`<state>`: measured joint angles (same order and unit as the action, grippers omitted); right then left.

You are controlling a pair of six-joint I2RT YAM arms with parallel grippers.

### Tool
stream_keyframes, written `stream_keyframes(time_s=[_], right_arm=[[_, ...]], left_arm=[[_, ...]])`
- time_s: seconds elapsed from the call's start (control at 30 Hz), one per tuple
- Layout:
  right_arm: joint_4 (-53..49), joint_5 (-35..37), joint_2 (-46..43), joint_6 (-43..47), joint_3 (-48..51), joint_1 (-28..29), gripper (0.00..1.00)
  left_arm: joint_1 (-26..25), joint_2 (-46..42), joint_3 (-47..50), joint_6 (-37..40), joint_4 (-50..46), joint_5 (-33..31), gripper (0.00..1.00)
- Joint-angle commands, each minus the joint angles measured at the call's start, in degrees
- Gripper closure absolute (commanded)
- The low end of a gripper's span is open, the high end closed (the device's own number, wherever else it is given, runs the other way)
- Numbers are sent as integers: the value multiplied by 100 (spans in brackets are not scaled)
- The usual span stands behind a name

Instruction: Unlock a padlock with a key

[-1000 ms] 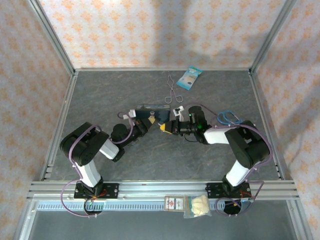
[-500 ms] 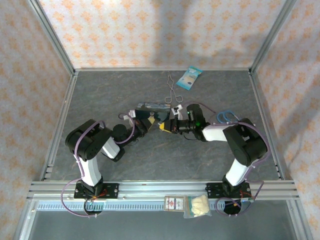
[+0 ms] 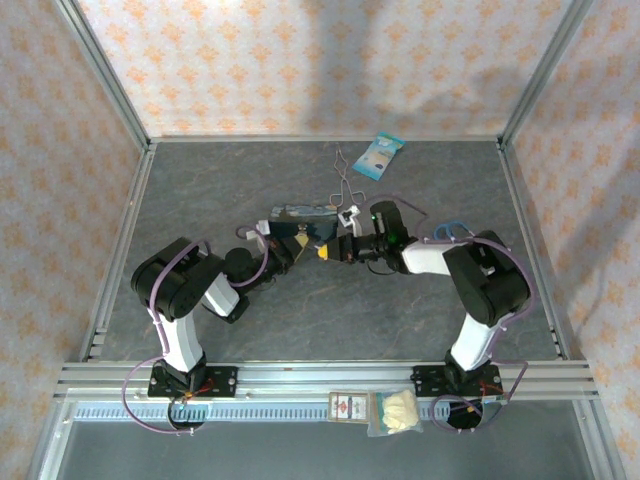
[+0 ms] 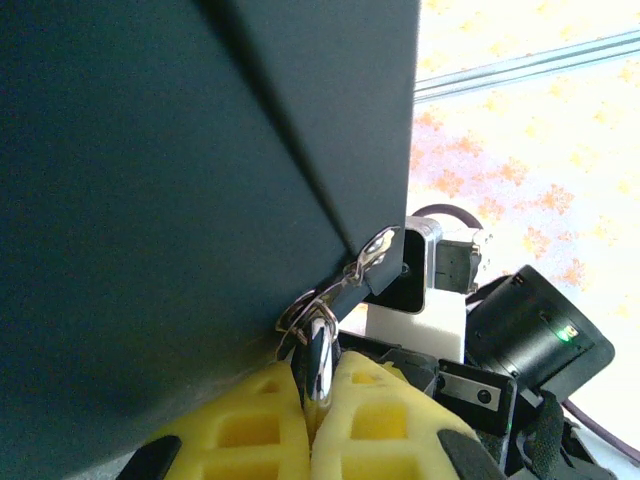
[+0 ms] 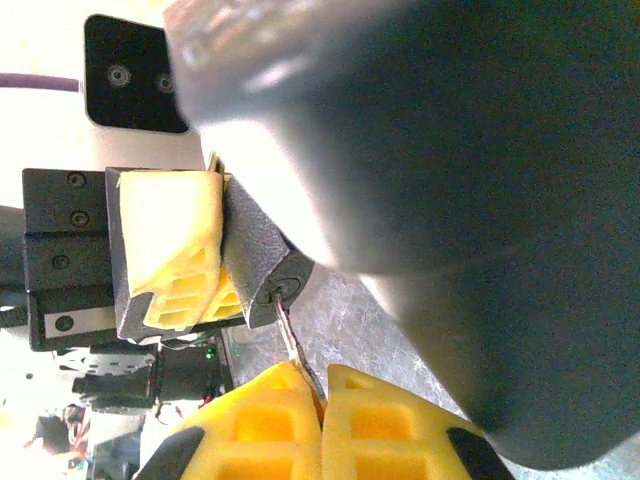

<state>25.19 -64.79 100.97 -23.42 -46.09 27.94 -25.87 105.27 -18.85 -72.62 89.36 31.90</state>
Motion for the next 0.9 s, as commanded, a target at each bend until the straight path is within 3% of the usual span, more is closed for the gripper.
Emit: stream_keyframes(time_s=[0.0, 0.1, 0.2, 0.33, 0.63, 0.87], right_arm=[[130, 10, -18, 815, -507, 88, 100], [-156, 237, -45, 955, -607, 80, 100], [368, -137, 101, 478, -628, 89, 100], [197, 210, 207, 242, -741, 67, 100], [2605, 76, 398, -2933, -194, 27, 100], [1992, 198, 328, -2577, -284, 31, 100]], left_arm=[[-333, 77, -188, -33, 937, 1784, 100], [-335, 65, -233, 45, 782, 1791, 100], [-337, 58, -300, 119, 685, 1873, 100], [-337, -29, -313, 281, 502, 1965, 100], [-332, -18, -215, 269, 825, 1858, 100], [-332, 135, -264, 89, 1119, 1981, 100]])
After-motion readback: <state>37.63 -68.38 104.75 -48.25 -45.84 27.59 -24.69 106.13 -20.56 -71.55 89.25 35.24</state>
